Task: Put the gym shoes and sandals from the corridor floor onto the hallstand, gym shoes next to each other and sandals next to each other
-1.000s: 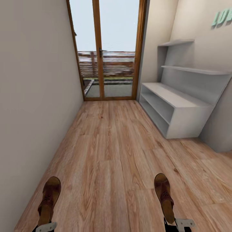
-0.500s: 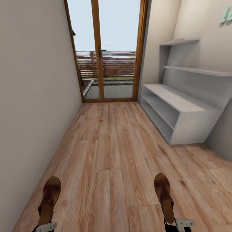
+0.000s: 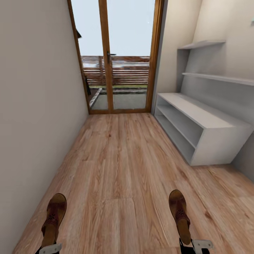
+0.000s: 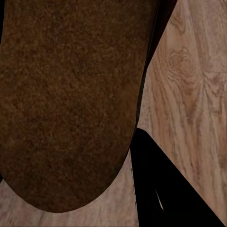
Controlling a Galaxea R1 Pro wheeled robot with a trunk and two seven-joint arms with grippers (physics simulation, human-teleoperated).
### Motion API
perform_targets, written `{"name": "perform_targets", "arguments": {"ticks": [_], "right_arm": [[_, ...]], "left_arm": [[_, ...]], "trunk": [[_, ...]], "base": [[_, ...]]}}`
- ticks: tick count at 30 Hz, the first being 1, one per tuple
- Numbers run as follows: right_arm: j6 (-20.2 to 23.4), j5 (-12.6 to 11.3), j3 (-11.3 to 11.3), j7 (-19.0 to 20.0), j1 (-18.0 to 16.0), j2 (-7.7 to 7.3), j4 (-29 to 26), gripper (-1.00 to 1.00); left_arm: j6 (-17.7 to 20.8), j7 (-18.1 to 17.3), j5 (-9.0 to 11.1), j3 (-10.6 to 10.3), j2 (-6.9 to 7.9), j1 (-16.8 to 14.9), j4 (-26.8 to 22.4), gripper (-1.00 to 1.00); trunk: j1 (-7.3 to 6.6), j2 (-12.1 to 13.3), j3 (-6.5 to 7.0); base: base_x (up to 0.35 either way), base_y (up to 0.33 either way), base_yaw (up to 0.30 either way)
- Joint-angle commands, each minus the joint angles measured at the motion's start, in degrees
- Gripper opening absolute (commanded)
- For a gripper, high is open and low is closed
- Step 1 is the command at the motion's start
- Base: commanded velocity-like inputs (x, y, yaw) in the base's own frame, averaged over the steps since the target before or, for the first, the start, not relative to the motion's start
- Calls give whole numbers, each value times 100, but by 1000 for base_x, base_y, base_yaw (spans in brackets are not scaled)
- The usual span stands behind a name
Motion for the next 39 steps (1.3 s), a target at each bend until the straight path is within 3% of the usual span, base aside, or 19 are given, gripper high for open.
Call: {"name": "perform_targets", "arguments": {"ticks": [1, 39], "right_arm": [[-15, 41, -24, -15, -4, 2, 4, -100], [-15, 34, -24, -15, -9, 2, 4, -100]], "left_arm": [[-10, -35, 38, 1, 1, -3, 4, -100], [-10, -35, 39, 1, 1, -3, 4, -100]], "trunk": [[2, -2, -5], [2, -2, -5]], "base": [[339, 0, 0], [339, 0, 0]]}}
